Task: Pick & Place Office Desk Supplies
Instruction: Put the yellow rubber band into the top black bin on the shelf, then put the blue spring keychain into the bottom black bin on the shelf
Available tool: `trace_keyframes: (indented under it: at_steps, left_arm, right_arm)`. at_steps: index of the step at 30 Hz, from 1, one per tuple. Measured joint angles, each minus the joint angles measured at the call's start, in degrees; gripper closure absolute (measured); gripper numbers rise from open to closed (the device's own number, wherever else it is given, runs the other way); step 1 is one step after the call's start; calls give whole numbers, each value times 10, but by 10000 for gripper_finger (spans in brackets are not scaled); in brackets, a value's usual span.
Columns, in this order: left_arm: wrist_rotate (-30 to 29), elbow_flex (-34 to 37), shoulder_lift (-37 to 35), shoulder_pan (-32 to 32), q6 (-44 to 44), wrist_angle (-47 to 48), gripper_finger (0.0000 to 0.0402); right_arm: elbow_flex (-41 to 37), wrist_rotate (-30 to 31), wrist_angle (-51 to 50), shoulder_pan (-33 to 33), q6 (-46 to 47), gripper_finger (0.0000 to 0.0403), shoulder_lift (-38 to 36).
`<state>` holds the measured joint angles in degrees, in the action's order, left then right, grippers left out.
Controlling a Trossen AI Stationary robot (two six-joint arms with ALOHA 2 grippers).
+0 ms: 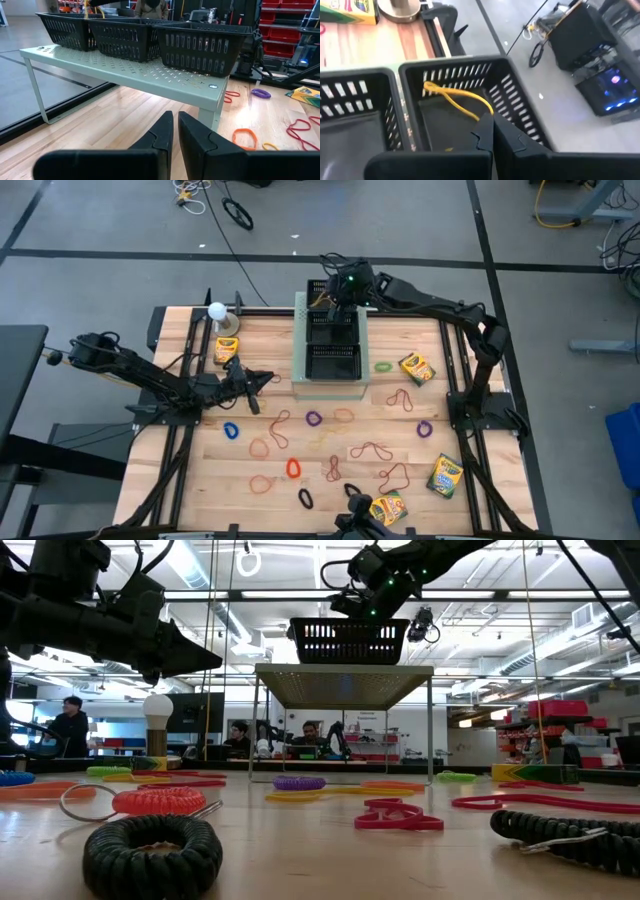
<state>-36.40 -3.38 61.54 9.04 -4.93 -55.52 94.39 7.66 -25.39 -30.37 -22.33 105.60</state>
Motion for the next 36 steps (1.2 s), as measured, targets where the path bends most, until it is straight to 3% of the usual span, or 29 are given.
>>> trace_keyframes:
  at_steps: [6, 13, 18, 22, 27, 32, 36]
  left_arm:
    - [0, 0, 0, 0, 0, 0, 365]
    - [0, 0, 0, 0, 0, 0, 365]
    - [0, 0, 0, 0, 0, 0, 365]
    - [0, 0, 0, 0, 0, 0, 365]
    - [0, 0, 0, 0, 0, 0, 365]
    - [0, 0, 0, 0, 0, 0, 365]
    - [0, 0, 0, 0, 0, 0, 365]
  right_arm:
    - [0, 13, 13, 0, 24, 390, 0]
    - [0, 94, 12, 4, 21, 312, -10]
    - [0, 131, 6, 16, 6, 282, -72]
    - [0, 117, -40, 28, 24, 307, -130]
    - [-22, 47, -147, 52, 88, 388, -204]
    - [-157, 28, -123, 113, 149, 387, -305]
    - [-311, 28, -26, 180, 199, 398, -386]
